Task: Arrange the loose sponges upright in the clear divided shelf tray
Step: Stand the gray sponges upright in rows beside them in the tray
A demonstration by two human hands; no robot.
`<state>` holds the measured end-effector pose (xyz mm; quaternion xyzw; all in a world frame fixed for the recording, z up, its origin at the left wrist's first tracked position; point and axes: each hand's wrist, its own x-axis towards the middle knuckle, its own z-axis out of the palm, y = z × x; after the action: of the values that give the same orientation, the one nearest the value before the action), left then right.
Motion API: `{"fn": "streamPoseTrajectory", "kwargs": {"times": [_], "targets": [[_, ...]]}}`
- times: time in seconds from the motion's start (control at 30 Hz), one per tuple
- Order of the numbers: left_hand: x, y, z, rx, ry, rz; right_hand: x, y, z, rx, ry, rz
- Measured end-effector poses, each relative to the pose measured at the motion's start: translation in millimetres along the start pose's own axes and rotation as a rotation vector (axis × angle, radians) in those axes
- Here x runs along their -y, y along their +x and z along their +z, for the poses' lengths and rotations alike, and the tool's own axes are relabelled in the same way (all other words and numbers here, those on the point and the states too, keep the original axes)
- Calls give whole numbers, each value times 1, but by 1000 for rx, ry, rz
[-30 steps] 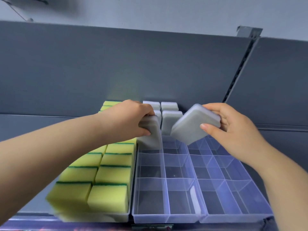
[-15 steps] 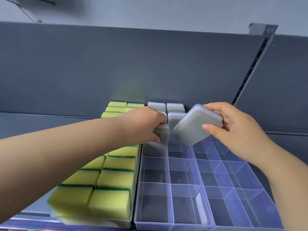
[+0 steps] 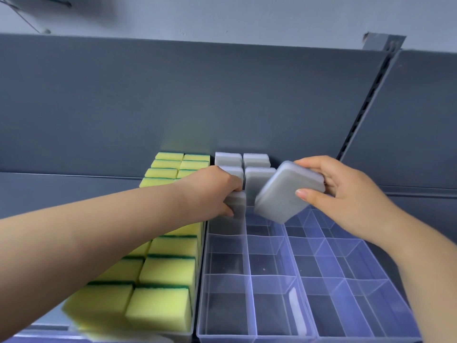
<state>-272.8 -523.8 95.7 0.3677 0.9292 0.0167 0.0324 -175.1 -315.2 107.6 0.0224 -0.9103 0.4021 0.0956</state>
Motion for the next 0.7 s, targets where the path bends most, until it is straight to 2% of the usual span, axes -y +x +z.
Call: {"fn": "streamPoseTrajectory", "kwargs": {"times": [0.37,0.7], "targets": [[11,-16,0,-113,-80,23,-1,16,10,134,-148,-25],[13,-16,0,-100,-62,34,5,26,11,216,-442,-116]]}}
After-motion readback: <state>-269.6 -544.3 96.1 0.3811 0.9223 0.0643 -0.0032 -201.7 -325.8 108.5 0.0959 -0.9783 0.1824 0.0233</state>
